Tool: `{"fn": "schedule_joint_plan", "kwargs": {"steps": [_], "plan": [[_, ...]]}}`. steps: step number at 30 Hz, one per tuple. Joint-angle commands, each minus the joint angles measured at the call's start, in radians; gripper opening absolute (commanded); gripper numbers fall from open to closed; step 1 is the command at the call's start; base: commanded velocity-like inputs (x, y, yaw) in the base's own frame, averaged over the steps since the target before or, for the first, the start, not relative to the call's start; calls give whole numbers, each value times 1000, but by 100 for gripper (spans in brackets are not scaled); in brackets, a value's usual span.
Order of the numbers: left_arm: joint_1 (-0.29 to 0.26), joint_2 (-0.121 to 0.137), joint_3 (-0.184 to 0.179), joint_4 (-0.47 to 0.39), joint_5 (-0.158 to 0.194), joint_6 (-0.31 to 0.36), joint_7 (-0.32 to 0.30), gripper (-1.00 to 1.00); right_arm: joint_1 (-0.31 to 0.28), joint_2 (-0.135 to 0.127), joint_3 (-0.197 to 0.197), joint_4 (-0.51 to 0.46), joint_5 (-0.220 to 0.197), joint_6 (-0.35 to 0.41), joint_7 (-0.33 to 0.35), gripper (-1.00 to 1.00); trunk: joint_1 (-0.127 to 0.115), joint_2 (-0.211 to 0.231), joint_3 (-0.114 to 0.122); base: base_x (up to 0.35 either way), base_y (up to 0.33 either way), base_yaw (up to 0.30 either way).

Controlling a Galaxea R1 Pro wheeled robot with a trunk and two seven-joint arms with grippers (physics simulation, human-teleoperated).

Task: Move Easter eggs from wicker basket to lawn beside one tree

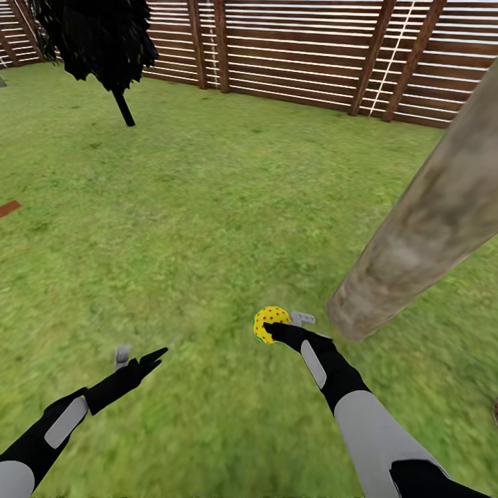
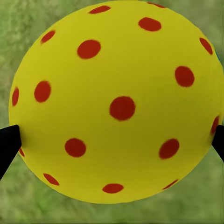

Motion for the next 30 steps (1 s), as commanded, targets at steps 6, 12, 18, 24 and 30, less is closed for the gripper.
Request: {"fn": "schedule_joint_plan", "kwargs": {"steps": [6,12,18,24,30], "plan": [[-1,0,-5,2,9,4,5,100,0,0,-1,-1,-5,5,1,-100,12,-22,-20,0,0,0],[-1,0,-5,3,2,0,3,100,0,-1,-1,-3,-5,5,1,-100,12,-22,-29,181,77,0],[-1,0,-6,3,0,-3,3,100,0,-1,-1,-4,-5,5,2,-100,12,-22,-39,331,29,0],[-1,0,-6,3,0,-3,2,100,0,-3,-3,-4,-4,5,2,-100,12,-22,-49,314,-86,0],[-1,0,-6,3,0,-3,2,100,0,-2,-2,-4,-4,5,2,-100,12,-22,-59,334,0,0]]}}
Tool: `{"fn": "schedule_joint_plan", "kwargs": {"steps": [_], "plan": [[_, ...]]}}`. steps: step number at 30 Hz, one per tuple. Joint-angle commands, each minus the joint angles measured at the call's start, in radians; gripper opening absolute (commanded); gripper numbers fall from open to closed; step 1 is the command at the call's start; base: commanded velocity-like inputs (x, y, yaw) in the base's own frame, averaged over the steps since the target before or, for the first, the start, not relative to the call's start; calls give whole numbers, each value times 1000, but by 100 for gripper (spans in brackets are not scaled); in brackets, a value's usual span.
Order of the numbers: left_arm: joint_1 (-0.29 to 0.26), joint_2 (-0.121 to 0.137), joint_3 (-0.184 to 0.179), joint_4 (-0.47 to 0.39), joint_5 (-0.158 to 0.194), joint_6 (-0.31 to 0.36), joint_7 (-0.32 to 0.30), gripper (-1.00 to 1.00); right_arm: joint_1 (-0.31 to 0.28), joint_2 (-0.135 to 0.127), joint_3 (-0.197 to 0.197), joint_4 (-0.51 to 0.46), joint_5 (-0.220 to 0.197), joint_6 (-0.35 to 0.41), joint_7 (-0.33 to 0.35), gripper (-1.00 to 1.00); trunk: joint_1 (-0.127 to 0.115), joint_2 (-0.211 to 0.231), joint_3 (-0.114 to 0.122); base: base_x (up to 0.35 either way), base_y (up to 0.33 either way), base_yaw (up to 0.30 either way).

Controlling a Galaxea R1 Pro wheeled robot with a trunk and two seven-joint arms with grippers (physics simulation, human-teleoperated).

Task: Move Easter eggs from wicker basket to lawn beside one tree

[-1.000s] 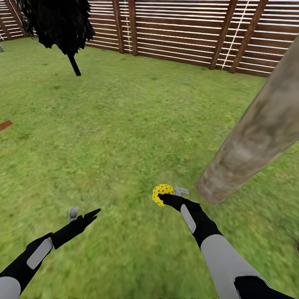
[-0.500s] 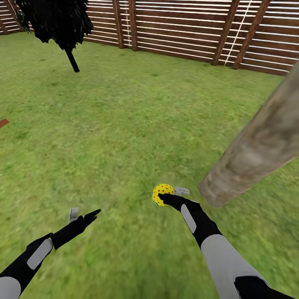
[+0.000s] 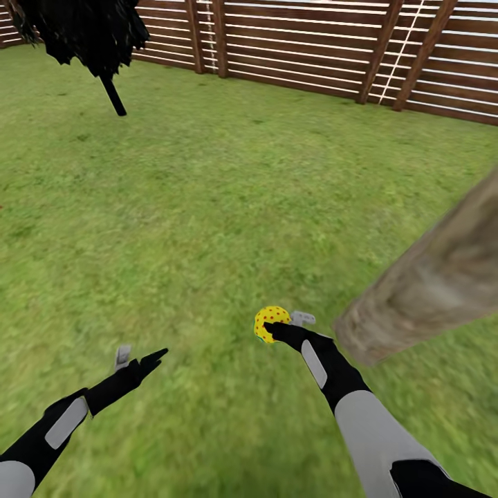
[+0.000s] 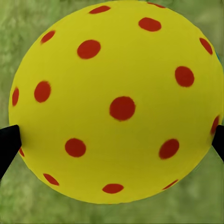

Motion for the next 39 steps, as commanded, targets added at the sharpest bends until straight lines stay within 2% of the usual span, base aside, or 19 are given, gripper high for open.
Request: {"fn": "schedule_joint_plan", "kwargs": {"steps": [1,5,14,39], "plan": [[-1,0,-5,0,11,8,-1,100,0,0,-1,-1,-5,5,1,-100,1,0,-2,334,0,0],[-1,0,-5,0,11,8,-1,100,0,0,-2,-3,-5,5,1,-100,1,0,-6,210,0,0],[-1,1,-5,0,13,10,-2,100,0,0,-1,-3,-5,5,5,-100,1,0,-9,4,0,0],[-1,1,-5,0,11,10,-3,100,0,0,-1,8,-5,5,5,-100,96,-175,-128,0,0,0]]}}
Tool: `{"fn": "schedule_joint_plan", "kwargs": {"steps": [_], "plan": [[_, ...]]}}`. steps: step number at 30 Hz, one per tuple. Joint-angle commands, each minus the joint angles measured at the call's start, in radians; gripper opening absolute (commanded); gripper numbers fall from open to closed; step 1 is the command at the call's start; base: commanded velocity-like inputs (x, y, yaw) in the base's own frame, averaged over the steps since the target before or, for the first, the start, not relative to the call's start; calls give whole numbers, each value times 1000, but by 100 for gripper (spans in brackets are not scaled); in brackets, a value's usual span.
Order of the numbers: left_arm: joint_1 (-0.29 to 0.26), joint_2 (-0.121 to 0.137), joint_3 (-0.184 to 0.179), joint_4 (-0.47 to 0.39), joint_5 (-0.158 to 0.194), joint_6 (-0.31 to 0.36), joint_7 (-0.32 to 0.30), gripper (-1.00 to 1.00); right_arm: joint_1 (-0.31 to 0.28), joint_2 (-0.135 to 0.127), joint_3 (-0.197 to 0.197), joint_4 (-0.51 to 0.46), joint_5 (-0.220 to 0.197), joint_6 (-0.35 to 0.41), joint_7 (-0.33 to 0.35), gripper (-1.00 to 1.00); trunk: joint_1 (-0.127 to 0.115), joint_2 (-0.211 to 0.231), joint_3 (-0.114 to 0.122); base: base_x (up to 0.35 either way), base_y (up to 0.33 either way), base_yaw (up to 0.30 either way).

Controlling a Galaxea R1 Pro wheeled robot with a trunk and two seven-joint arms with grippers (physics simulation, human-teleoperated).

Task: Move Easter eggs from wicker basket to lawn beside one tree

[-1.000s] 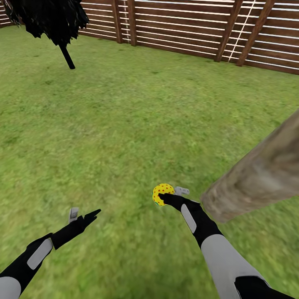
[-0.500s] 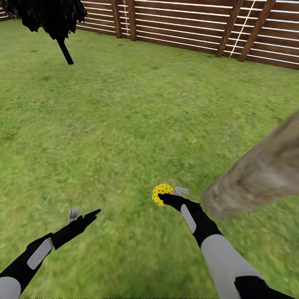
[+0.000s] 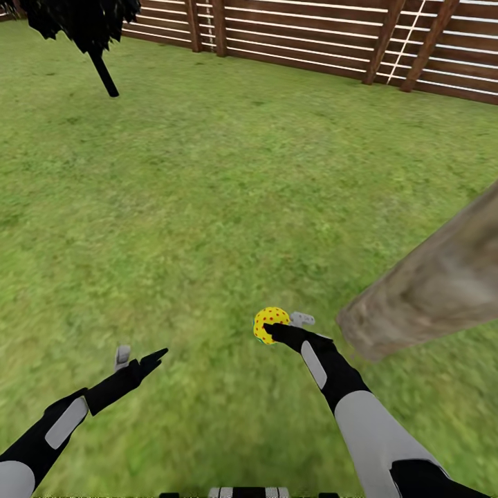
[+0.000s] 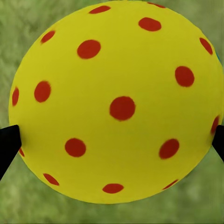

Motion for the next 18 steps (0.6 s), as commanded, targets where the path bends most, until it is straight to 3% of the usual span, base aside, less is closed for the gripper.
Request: {"fn": "schedule_joint_plan", "kwargs": {"steps": [1,18], "plan": [[-1,1,-5,0,11,9,0,100,0,1,-1,-1,-5,5,1,-100,4,-8,-5,0,0,0],[-1,1,-5,0,11,9,0,100,0,-2,-3,2,-1,7,1,-100,69,-127,-86,0,0,0]]}}
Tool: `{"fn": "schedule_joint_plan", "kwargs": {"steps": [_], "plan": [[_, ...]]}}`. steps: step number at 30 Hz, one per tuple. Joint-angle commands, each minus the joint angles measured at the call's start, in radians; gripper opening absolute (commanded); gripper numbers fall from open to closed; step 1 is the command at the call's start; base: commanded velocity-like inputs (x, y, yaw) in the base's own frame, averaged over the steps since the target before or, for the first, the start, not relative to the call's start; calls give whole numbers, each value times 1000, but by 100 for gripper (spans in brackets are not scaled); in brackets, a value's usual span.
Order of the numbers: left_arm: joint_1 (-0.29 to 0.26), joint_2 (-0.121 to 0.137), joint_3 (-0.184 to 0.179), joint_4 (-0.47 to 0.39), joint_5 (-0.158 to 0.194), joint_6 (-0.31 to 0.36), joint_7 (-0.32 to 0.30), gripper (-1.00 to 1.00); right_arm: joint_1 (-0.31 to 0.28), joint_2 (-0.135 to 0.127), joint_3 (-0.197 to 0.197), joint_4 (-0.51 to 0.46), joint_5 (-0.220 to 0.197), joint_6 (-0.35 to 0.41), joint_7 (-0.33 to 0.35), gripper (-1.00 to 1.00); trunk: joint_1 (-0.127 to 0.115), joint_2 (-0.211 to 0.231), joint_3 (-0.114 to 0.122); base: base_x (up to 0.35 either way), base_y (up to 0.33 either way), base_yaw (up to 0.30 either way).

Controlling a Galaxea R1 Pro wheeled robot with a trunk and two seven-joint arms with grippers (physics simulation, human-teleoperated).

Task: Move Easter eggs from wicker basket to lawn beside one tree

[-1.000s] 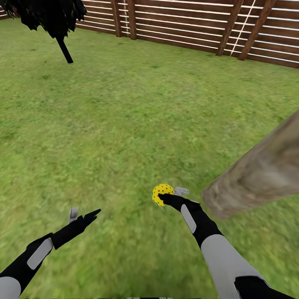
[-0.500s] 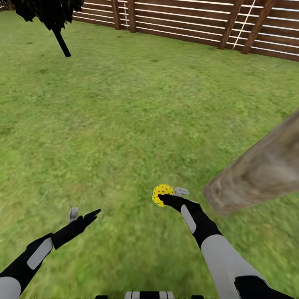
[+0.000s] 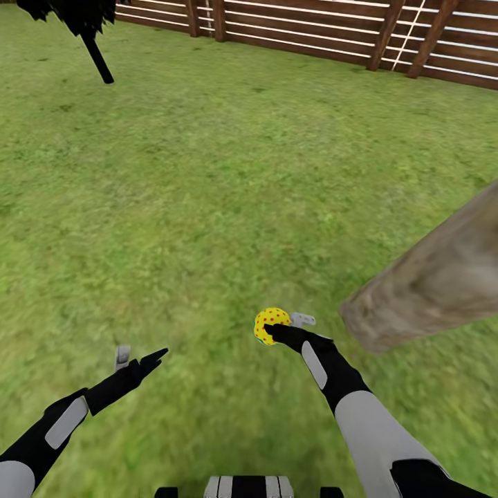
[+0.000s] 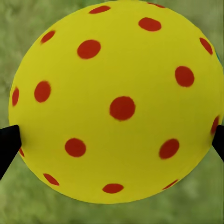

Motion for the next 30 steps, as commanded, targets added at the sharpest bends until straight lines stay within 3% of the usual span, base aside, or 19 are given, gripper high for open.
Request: {"fn": "schedule_joint_plan", "kwargs": {"steps": [1,30], "plan": [[-1,1,-5,0,11,9,0,100,0,0,-1,-1,-4,5,1,-100,4,-8,-5,0,0,0],[-1,1,-5,0,10,12,0,100,0,0,0,0,-3,5,-2,-100,115,-211,-143,0,0,0]]}}
